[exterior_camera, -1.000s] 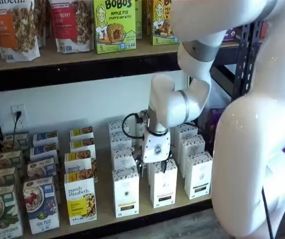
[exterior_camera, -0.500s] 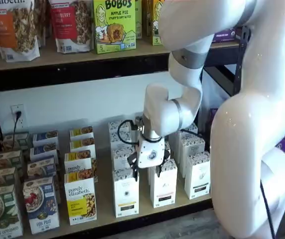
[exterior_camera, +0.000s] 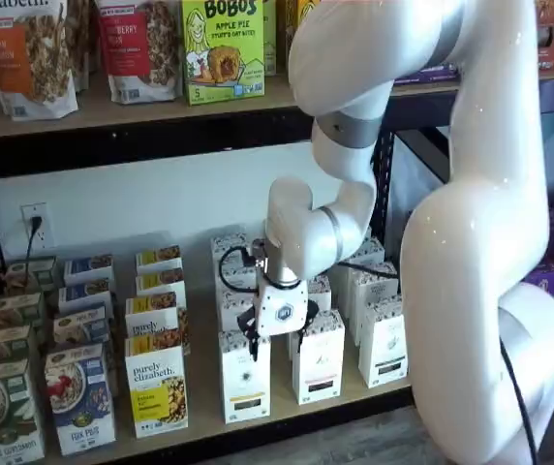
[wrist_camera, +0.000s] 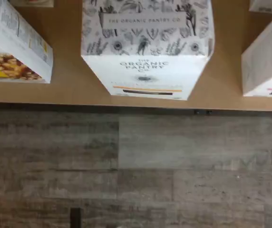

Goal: Pick up the white box with a yellow strip in the middle, on the bottom shelf, the fourth box from the left

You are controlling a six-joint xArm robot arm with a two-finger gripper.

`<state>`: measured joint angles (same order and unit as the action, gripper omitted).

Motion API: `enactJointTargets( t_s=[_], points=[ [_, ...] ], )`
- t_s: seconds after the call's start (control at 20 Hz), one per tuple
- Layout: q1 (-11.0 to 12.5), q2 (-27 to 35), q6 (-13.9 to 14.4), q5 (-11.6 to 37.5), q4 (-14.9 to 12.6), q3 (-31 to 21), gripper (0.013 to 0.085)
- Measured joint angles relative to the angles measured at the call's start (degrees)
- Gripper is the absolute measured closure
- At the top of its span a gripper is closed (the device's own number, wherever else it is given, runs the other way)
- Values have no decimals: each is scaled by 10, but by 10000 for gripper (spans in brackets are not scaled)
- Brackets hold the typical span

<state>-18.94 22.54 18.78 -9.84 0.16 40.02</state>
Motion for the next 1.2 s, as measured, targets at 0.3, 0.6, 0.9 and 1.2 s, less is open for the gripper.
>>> enactJointTargets(
  t_s=[0.3,0.6,0.9,1.2],
  points=[
    [-7,42,-28,17,35,33,130],
    [3,72,-30,29,26,53,130],
    [7,90,-83,31,76,73,130],
    [19,115,-74,22,55,113,130]
  ],
)
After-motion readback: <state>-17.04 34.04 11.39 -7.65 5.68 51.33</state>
